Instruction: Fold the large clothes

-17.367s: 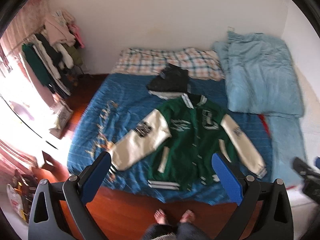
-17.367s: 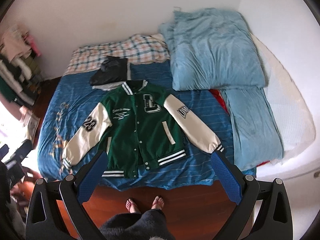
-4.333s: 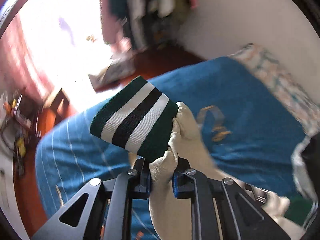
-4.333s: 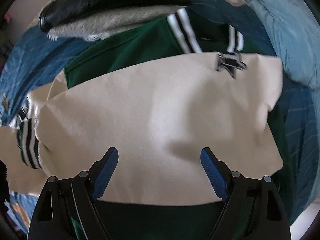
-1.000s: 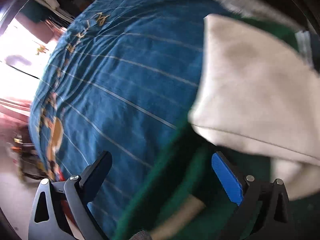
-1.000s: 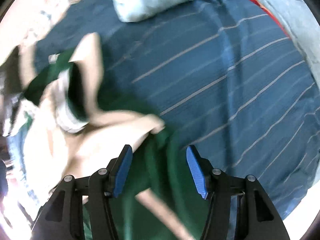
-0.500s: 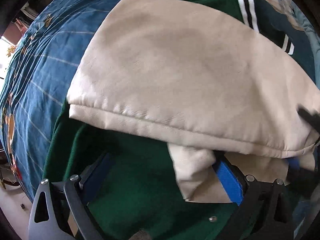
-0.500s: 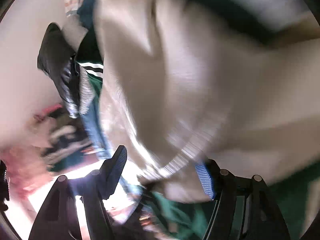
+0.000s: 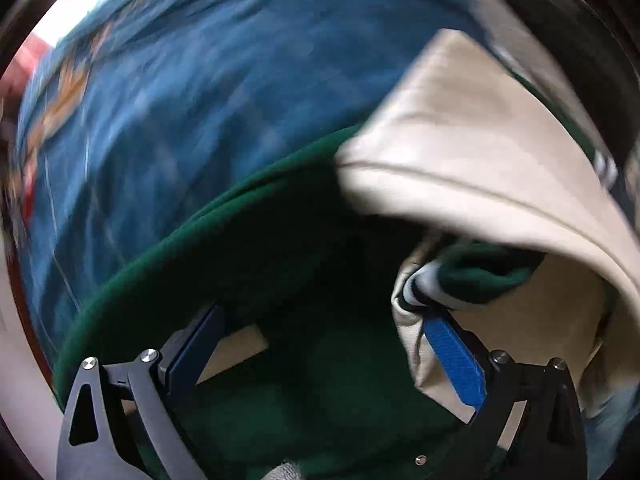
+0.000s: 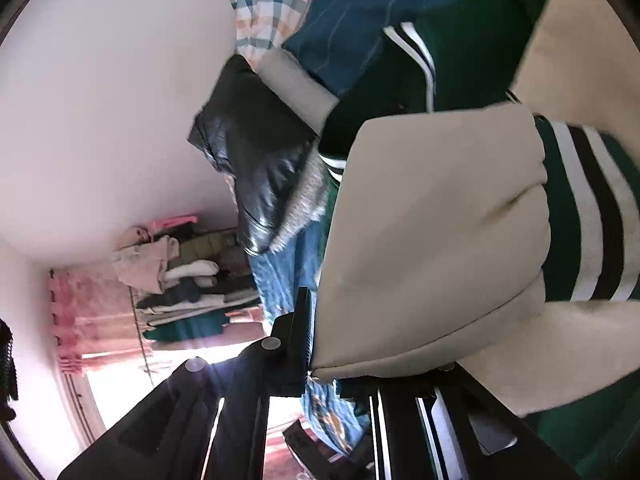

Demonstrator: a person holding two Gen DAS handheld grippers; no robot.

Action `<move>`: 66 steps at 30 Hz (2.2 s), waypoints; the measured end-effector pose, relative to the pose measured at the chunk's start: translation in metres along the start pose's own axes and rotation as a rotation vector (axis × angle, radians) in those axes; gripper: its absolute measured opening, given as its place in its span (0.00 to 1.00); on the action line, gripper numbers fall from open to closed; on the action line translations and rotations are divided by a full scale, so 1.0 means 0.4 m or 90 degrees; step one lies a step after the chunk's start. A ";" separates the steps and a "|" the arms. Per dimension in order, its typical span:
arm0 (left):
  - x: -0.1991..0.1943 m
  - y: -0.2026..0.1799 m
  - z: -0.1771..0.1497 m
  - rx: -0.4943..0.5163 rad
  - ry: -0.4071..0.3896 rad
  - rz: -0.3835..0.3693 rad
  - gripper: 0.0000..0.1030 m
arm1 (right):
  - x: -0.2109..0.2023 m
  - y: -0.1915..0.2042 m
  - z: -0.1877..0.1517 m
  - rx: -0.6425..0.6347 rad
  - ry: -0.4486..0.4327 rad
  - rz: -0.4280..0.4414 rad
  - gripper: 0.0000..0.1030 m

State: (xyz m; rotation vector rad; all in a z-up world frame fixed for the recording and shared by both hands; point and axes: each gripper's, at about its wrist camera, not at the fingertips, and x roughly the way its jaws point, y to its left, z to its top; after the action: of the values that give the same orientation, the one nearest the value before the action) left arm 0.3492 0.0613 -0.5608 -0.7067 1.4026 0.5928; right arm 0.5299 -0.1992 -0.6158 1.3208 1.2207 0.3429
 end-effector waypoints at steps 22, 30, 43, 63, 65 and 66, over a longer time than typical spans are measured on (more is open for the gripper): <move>-0.030 -0.070 0.062 0.144 -0.116 0.136 1.00 | -0.189 -0.172 -0.154 -0.091 0.023 -0.333 0.48; -0.002 -0.051 0.084 0.177 -0.107 0.139 1.00 | -0.361 -0.236 -0.015 0.011 -0.147 -0.303 0.54; -0.163 0.043 0.079 0.189 -0.200 0.198 1.00 | -0.325 -0.134 0.017 -0.092 -0.189 -0.388 0.10; 0.051 -0.026 0.161 0.292 -0.193 0.278 1.00 | -0.294 -0.280 0.000 -0.281 0.044 -0.722 0.54; 0.055 -0.024 0.166 0.285 -0.190 0.273 1.00 | -0.264 -0.296 0.015 -0.321 0.055 -0.751 0.54; 0.055 -0.025 0.166 0.283 -0.190 0.273 1.00 | -0.264 -0.307 0.026 -0.317 0.043 -0.748 0.54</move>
State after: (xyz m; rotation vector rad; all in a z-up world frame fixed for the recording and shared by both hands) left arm 0.4027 0.1035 -0.5796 0.0431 1.3441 0.6556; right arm 0.4444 -0.3247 -0.6730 0.0518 1.6185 -0.1658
